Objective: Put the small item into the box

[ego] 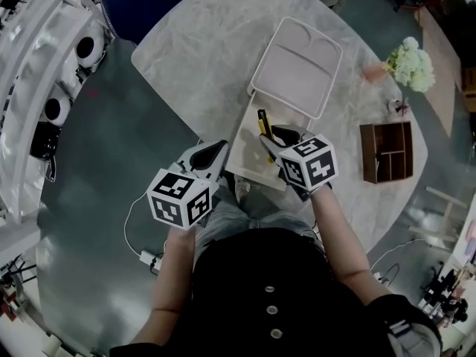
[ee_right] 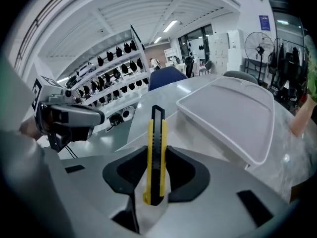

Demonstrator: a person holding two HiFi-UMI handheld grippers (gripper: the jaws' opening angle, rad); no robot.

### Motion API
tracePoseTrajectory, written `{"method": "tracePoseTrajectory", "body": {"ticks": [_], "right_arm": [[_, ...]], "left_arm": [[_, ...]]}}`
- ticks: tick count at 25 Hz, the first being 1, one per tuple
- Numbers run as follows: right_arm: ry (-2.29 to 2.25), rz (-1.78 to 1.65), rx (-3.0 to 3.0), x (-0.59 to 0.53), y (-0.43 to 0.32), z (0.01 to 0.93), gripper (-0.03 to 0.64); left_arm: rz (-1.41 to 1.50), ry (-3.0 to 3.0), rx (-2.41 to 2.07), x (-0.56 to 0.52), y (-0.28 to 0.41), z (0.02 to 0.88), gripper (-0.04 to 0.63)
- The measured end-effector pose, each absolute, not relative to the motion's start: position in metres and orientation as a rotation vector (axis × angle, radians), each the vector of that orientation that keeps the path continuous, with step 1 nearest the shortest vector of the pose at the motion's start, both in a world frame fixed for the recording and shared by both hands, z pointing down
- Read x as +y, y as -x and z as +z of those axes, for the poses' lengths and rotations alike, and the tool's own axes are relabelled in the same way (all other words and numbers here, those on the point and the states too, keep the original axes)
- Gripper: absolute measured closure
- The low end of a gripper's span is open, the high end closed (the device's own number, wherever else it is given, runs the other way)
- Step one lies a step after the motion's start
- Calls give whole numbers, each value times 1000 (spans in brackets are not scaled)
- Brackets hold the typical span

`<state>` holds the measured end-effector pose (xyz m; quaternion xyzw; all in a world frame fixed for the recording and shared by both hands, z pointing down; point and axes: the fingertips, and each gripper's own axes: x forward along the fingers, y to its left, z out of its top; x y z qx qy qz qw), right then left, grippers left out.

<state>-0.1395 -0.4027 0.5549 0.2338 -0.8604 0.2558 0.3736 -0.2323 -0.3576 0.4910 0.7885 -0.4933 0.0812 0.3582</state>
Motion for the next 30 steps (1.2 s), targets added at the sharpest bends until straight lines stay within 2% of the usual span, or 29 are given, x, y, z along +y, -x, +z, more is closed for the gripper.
{"method": "tracePoseTrajectory", "body": {"ticks": [30], "right_arm": [[-369, 264, -1860, -401, 137, 604, 489]], "left_arm": [[244, -2012, -1266, -354, 237, 509, 578]]}}
